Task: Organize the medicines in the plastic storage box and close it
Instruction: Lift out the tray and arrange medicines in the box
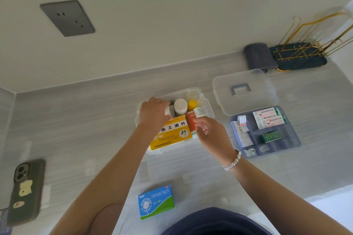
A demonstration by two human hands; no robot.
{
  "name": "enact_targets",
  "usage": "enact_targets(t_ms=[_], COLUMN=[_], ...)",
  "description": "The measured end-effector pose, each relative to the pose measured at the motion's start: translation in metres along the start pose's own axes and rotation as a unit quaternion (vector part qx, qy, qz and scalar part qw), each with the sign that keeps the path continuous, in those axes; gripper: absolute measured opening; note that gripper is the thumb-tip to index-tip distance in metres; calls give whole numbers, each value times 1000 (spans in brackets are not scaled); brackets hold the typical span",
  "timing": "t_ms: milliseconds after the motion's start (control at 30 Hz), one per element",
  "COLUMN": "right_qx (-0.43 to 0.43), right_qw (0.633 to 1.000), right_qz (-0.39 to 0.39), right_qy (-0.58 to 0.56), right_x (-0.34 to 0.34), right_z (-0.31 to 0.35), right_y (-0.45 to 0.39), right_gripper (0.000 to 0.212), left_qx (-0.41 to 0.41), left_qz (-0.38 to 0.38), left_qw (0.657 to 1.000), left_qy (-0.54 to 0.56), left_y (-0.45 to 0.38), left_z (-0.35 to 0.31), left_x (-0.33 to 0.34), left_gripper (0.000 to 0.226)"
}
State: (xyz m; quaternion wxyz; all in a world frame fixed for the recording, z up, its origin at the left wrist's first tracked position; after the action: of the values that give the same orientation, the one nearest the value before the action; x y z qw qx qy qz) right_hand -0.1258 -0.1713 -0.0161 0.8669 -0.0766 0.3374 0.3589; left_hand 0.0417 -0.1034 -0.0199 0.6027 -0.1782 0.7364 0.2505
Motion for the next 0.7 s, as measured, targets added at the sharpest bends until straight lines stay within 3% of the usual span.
enact_targets(t_ms=[200,367,567,700], right_qx=[-49,-67,-44,0], right_qw=[998,995,989,990], right_qz=[-50,-73,-129,-132], right_qy=[-3,-22,-51,-39], right_x=[-10,-22,-58,-87], right_z=[2,3,-19,-62], right_y=[13,22,36,42], right_gripper=[24,25,22,24], left_qx=[-28,-60,-57,-62], left_qz=[-100,-154,-163,-113], left_qw=[989,955,921,897], left_qy=[108,245,349,423], left_y=[21,50,74,78], left_z=[-4,-16,-69,-122], left_x=[-14,-21,-24,-8], left_gripper=[41,25,15,16])
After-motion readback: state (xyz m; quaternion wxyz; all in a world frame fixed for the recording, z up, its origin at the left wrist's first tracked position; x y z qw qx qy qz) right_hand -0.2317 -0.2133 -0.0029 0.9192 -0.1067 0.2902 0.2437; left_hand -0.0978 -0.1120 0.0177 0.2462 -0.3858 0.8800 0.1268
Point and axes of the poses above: each hand's wrist, its own y-axis away from the middle knuckle, its own x-axis out of the palm, z = x × y, the point moved 9 cm from there along -y, towards the middle knuckle, and after that the axes turned 4 degrees about -z, right-handed, at the moved point
